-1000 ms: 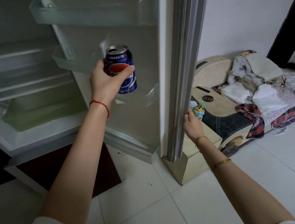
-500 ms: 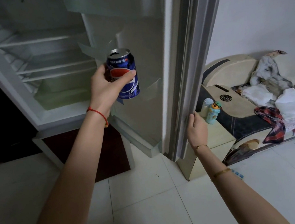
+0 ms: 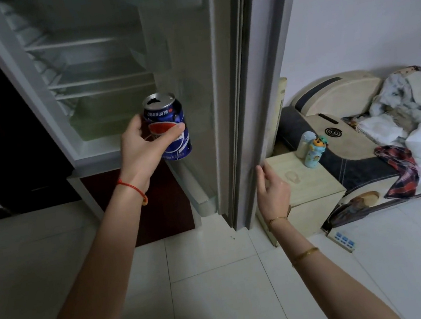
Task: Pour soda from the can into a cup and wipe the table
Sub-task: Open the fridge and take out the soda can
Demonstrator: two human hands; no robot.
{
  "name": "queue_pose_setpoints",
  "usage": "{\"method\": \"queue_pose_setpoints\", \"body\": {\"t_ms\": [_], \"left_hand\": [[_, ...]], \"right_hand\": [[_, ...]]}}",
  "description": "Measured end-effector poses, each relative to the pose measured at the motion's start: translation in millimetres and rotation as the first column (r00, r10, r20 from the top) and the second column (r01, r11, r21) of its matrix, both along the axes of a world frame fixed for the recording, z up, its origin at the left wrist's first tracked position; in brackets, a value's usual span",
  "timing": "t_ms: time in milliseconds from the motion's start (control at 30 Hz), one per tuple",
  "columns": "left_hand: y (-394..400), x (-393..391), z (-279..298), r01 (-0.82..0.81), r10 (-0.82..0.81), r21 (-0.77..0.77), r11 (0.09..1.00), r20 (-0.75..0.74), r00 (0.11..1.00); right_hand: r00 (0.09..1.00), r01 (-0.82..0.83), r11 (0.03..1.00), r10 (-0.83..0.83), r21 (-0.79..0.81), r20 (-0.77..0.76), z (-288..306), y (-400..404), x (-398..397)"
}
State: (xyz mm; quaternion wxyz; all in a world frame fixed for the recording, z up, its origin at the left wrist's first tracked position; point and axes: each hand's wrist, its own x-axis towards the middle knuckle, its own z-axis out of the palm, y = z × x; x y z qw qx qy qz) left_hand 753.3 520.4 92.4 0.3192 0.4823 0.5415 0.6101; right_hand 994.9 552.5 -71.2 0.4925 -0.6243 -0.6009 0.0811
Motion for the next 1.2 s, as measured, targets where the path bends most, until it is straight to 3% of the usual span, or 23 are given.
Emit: {"method": "queue_pose_setpoints", "body": {"t_ms": [700,1200], "left_hand": [[-128,-166,-55,-0.067,0.060,-0.133,0.989,-0.056,0.997],[-156,-264,-80,-0.256,0.258,-0.138,0.957,-0.009,0.966]], "right_hand": [[0.999,-0.018,1.000,0.019,0.021,-0.049,2,-72,-171],[0.957,-0.282,0.959,0.284,0.033,-0.066,10,-64,-303]]}}
